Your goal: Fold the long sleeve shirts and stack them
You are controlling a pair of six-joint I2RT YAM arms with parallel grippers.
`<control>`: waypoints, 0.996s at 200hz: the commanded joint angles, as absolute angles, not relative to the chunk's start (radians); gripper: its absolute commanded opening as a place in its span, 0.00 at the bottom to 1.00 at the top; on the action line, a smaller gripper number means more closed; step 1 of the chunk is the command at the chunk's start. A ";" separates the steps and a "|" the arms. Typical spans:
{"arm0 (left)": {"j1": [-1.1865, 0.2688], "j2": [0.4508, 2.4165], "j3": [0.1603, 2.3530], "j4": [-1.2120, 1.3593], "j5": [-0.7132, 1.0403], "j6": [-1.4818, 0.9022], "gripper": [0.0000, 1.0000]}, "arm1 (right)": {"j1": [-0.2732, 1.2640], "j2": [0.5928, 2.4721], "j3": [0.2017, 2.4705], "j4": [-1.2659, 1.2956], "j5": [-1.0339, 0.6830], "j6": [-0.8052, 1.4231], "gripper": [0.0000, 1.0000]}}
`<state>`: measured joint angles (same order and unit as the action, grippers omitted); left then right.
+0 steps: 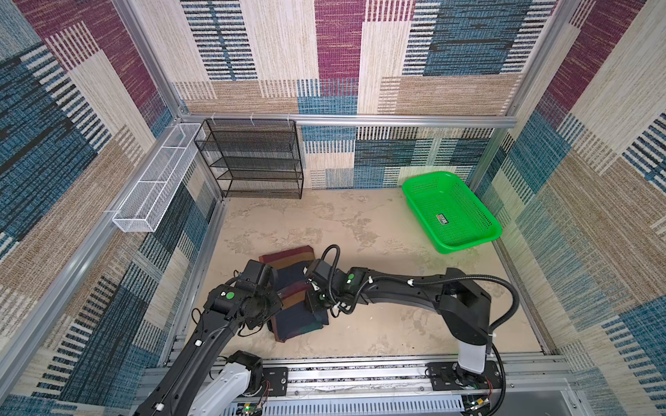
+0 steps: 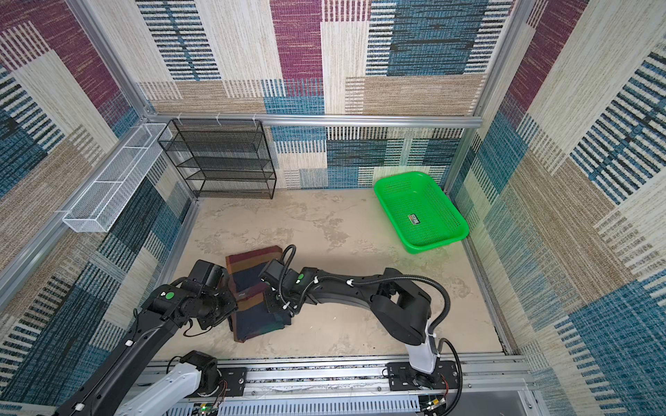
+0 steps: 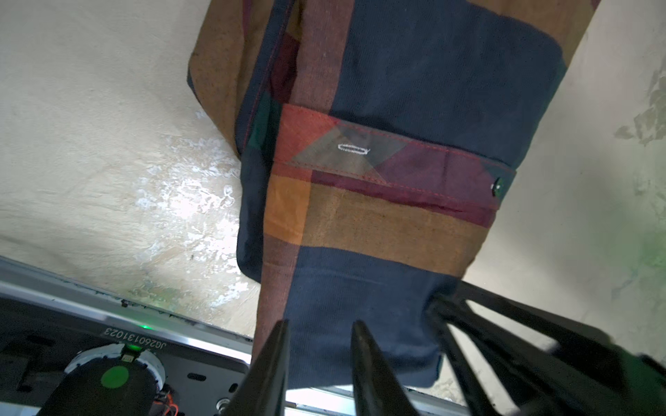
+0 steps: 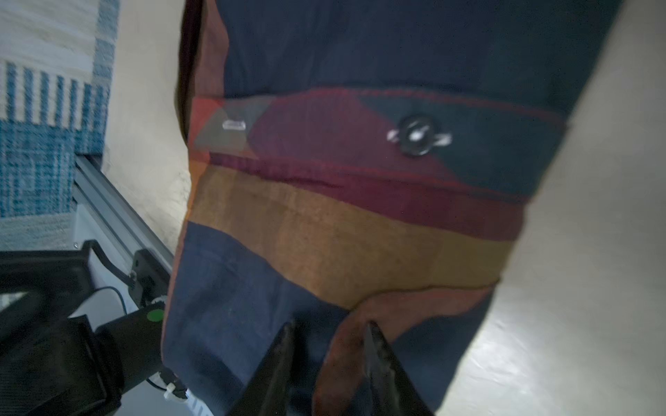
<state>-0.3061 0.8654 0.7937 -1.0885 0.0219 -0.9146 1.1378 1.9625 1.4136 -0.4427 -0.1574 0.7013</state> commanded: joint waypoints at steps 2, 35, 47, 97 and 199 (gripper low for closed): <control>-0.289 0.877 0.794 -1.111 0.034 -0.883 0.34 | 1.157 2.041 1.463 -0.424 -0.183 0.669 0.35; -0.273 0.884 0.763 -1.094 0.080 -0.884 0.34 | 1.157 2.141 1.522 -0.474 -0.132 0.687 0.35; -0.270 0.879 0.762 -1.096 0.081 -0.874 0.34 | 1.157 2.126 1.520 -0.473 -0.128 0.681 0.39; -0.268 0.896 0.776 -1.081 0.132 -0.854 0.35 | 1.045 1.935 1.428 -0.449 -0.144 0.663 0.59; -0.264 0.885 0.774 -1.089 0.094 -0.887 0.34 | 1.180 2.084 1.381 -0.317 -0.297 0.776 0.38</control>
